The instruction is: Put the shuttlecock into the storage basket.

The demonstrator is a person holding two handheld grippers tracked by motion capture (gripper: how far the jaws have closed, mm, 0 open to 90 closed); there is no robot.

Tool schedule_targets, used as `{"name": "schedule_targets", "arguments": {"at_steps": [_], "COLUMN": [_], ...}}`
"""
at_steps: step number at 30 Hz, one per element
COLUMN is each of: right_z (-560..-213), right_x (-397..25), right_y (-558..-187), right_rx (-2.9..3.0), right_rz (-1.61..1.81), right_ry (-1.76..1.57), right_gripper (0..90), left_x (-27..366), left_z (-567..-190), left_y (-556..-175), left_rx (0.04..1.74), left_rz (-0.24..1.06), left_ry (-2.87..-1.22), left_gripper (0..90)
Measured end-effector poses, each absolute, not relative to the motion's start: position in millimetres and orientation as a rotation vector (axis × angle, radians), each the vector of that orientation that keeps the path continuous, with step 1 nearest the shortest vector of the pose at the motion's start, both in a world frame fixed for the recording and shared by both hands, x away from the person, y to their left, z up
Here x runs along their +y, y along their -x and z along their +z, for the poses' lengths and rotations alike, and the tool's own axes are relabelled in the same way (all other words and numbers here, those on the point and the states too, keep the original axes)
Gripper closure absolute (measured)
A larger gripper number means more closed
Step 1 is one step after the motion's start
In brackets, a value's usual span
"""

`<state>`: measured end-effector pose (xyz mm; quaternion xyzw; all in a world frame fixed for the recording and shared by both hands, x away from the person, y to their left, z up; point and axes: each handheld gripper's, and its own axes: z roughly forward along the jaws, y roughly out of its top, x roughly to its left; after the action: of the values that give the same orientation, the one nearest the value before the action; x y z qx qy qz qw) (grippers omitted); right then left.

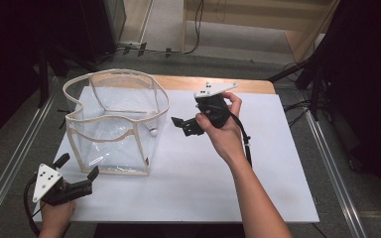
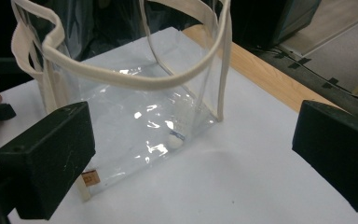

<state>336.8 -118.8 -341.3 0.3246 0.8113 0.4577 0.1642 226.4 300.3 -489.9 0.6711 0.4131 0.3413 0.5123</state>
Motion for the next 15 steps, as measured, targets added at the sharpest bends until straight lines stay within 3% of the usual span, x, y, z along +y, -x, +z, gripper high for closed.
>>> {"name": "schedule_targets", "arguments": {"at_steps": [15], "right_z": [-363.7], "right_x": [-142.3], "right_y": [-320.6], "right_rx": [2.31], "right_rz": [1.251], "right_ry": [-0.906], "right_gripper": [0.0], "left_x": [300.2], "left_z": [-489.9], "left_y": [-226.4], "left_rx": [0.993], "left_rz": [0.821], "left_ry": [-1.616], "left_gripper": [0.0]}}
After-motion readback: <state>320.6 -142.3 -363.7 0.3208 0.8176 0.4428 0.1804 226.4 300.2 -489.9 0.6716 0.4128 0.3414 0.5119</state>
